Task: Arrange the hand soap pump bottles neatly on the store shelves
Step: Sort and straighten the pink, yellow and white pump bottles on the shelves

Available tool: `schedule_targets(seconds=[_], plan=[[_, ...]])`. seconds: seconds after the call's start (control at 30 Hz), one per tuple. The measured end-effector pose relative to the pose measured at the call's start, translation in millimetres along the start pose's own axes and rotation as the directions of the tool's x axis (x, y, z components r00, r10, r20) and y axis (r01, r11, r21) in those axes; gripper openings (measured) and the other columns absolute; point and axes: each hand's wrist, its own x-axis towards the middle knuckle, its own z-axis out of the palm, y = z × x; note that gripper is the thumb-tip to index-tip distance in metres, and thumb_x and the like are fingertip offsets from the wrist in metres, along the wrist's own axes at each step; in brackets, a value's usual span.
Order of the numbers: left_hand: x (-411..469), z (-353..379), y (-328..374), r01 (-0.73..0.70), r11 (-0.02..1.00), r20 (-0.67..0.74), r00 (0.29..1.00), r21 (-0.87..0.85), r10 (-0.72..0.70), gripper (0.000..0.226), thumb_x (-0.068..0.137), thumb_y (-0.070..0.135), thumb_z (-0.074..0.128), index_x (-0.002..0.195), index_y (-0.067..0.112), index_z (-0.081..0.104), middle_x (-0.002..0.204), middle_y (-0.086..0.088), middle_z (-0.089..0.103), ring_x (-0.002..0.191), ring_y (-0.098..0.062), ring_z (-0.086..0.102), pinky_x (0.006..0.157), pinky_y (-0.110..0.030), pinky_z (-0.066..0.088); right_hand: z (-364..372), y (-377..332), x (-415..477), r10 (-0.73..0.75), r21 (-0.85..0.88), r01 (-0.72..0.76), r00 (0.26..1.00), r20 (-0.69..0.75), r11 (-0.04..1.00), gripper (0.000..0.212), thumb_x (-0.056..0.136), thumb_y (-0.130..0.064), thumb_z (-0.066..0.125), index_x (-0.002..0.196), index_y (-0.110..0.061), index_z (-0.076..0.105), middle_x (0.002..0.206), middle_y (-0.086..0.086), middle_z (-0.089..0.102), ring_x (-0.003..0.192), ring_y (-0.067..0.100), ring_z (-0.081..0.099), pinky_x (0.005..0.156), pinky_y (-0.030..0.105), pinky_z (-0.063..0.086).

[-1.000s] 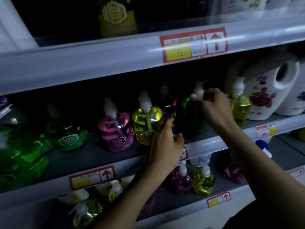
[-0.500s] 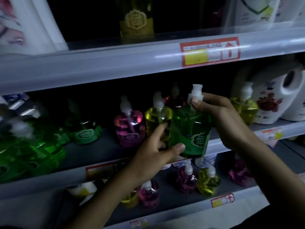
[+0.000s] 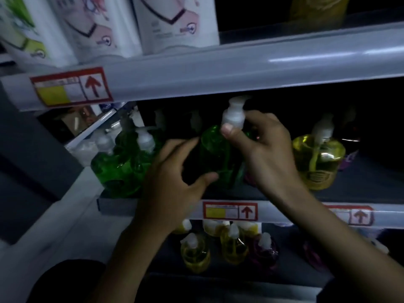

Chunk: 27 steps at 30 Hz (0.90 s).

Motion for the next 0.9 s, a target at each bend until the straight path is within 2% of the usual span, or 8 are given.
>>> schedule_targets(seconds=[0.07,0.13,0.2,0.3,0.43,0.53,0.77,0.9], plan=[[-0.1,-9.3,-13.4,0.090,0.989,-0.208,0.976,0.118,-0.064,0.044,0.083,0.035,0.063,0.124,0.019,0.060,0.117,-0.004,0.048,0.105,-0.012,0.047,0.083,-0.007,0.032,20.4,3.4,5.6,0.029,-0.042,-0.028,0.999,0.015,0.999,0.018,0.087,-0.043,0.063,0.089,-0.026,0.060,0.083,-0.003,0.052,0.079,0.006,0.049,0.064,0.010,0.034],[0.0,-16.2,-23.0,0.171,0.959,-0.289,0.952,0.225,-0.102,0.042,0.085,0.024,0.062,0.127,0.021,0.058,0.122,-0.014,0.042,0.112,-0.025,0.046,0.089,-0.017,0.037,38.0,9.2,8.1,0.052,-0.064,-0.050,0.998,0.033,0.997,0.027,0.086,-0.047,0.062,0.085,-0.020,0.058,0.082,-0.001,0.050,0.078,0.012,0.049,0.062,0.018,0.033],[0.1,-17.0,-32.3,0.177,0.935,-0.222,0.969,0.308,-0.110,0.049,0.086,0.023,0.062,0.133,0.026,0.053,0.131,-0.015,0.038,0.118,-0.031,0.041,0.090,-0.034,0.042,51.7,13.7,7.3,0.078,-0.074,-0.075,0.996,0.041,0.994,0.031,0.086,-0.047,0.062,0.095,-0.018,0.066,0.090,0.000,0.055,0.085,0.012,0.052,0.068,0.023,0.039],[1.6,-13.7,-44.4,0.177,0.917,-0.098,0.984,0.357,-0.152,0.048,0.087,0.026,0.061,0.134,0.029,0.053,0.150,-0.011,0.028,0.132,-0.037,0.030,0.098,-0.047,0.039,65.2,15.4,2.9,0.096,-0.083,-0.092,0.994,0.044,0.992,0.036,0.086,-0.043,0.064,0.110,-0.016,0.067,0.099,0.002,0.054,0.096,0.015,0.053,0.083,0.029,0.045],[0.5,-9.0,-50.8,0.180,0.912,-0.087,0.983,0.367,-0.159,0.048,0.087,0.019,0.062,0.134,0.026,0.054,0.147,-0.014,0.037,0.126,-0.040,0.032,0.096,-0.046,0.038,76.8,14.3,-0.8,0.062,-0.094,-0.058,0.997,0.037,0.994,0.038,0.088,-0.042,0.061,0.114,-0.014,0.066,0.102,0.006,0.053,0.102,0.023,0.052,0.090,0.038,0.046],[1.4,-9.0,-51.1,0.190,0.916,-0.078,0.982,0.354,-0.173,0.048,0.089,0.019,0.062,0.135,0.028,0.051,0.145,-0.013,0.039,0.124,-0.037,0.031,0.094,-0.043,0.038,82.1,17.3,-0.1,0.093,-0.047,-0.092,0.996,0.017,0.995,0.033,0.089,-0.041,0.060,0.110,-0.015,0.065,0.100,0.004,0.052,0.102,0.023,0.052,0.091,0.041,0.046],[2.4,-12.8,-50.6,0.182,0.924,-0.061,0.983,0.335,-0.172,0.047,0.092,0.022,0.060,0.136,0.032,0.049,0.148,-0.010,0.035,0.125,-0.035,0.029,0.094,-0.042,0.036,98.6,26.6,2.2,0.147,-0.044,-0.147,0.989,-0.005,0.988,0.041,0.091,-0.040,0.059,0.116,-0.008,0.063,0.099,0.002,0.051,0.104,0.022,0.048,0.084,0.028,0.040],[1.1,-11.2,-50.8,0.160,0.931,-0.060,0.987,0.327,-0.148,0.047,0.090,0.019,0.062,0.135,0.028,0.052,0.145,-0.013,0.037,0.124,-0.037,0.030,0.095,-0.044,0.037,90.8,31.5,6.7,0.125,-0.078,-0.119,0.990,0.068,0.990,0.041,0.089,-0.046,0.057,0.110,-0.012,0.066,0.099,0.006,0.059,0.102,0.023,0.053,0.084,0.035,0.046]])
